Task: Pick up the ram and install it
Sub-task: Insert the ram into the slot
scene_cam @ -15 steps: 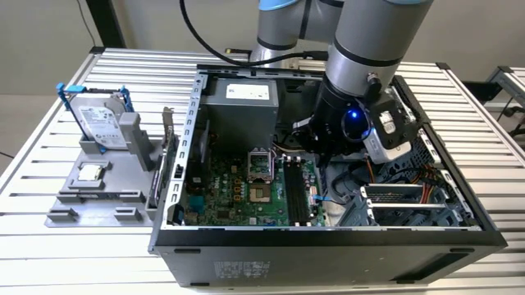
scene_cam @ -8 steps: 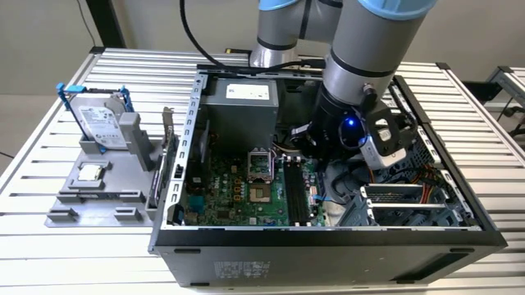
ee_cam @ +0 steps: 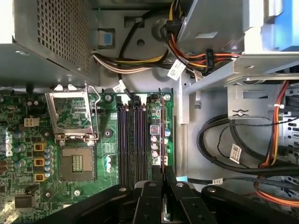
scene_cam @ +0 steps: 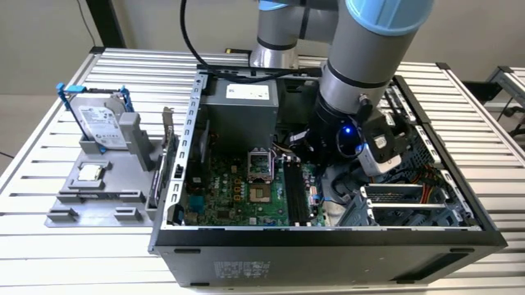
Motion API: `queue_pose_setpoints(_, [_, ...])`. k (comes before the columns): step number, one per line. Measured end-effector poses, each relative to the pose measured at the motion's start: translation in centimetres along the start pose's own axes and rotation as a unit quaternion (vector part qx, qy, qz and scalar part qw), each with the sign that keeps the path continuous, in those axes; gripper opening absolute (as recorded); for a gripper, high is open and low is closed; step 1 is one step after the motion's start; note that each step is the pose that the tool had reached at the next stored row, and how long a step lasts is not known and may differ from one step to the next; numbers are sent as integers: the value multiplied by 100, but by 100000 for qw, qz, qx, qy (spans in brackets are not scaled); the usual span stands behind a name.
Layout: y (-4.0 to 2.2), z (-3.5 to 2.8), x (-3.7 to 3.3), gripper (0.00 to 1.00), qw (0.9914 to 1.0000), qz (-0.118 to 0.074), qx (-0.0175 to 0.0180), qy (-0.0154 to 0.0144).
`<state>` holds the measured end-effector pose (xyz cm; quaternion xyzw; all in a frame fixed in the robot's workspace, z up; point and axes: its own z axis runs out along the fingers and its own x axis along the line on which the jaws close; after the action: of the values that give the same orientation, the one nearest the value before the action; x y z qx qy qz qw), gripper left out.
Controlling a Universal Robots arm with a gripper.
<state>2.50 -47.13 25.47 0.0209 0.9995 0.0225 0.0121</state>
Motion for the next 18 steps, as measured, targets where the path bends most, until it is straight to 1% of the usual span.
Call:
queue_pose_setpoints(11, [-13,195,14,0,99990,-1422,-39,63])
queue_pose_setpoints(14, [-19,225,21,0,99981,-1941,-50,88])
queue_pose_setpoints(18, [-27,245,62,0,99974,-2262,-54,100])
